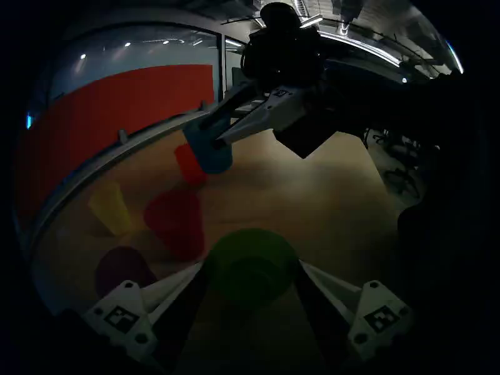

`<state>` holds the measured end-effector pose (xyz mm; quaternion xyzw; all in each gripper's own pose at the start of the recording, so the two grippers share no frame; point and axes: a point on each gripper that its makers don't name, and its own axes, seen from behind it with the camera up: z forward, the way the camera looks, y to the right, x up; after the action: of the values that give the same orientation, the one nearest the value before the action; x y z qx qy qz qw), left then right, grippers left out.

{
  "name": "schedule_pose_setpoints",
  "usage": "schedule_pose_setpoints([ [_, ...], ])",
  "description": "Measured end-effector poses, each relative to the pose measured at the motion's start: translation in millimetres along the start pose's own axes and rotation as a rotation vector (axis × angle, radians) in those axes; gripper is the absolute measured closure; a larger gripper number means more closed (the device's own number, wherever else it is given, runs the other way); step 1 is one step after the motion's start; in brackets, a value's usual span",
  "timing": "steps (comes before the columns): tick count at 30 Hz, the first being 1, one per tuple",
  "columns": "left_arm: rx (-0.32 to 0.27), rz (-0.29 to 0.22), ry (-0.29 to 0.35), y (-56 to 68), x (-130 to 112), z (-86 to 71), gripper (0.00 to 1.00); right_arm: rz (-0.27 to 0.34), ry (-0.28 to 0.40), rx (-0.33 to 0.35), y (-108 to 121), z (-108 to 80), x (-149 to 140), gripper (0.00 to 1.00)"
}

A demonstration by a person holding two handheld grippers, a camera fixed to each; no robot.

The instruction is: Pour water

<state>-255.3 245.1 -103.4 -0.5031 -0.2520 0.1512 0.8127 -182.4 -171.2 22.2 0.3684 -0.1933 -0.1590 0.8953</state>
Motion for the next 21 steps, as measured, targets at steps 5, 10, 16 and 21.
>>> schedule_pose_setpoints([
  [5,-0.002,-0.01,-0.006,1.6,-2.3,-1.6,0.08,0.0,-0.004,0.002,-1.3,0.9,-2.4,0.05],
  [10,-0.007,-0.02,-0.008,3.5,-5.2,-4.3,0.01,-0.001,-0.011,0.003,-3.5,2.7,-5.6,0.05],
  [16,0.003,-0.015,-0.029,3.3,-14.5,-7.9,0.01,0.003,-0.017,0.009,-7.1,6.9,-11.2,0.05],
  [21,0.012,-0.017,-0.032,4.4,-19.3,-13.8,0.01,0.014,-0.024,0.011,-9.9,12.5,-18.6,0.04],
])
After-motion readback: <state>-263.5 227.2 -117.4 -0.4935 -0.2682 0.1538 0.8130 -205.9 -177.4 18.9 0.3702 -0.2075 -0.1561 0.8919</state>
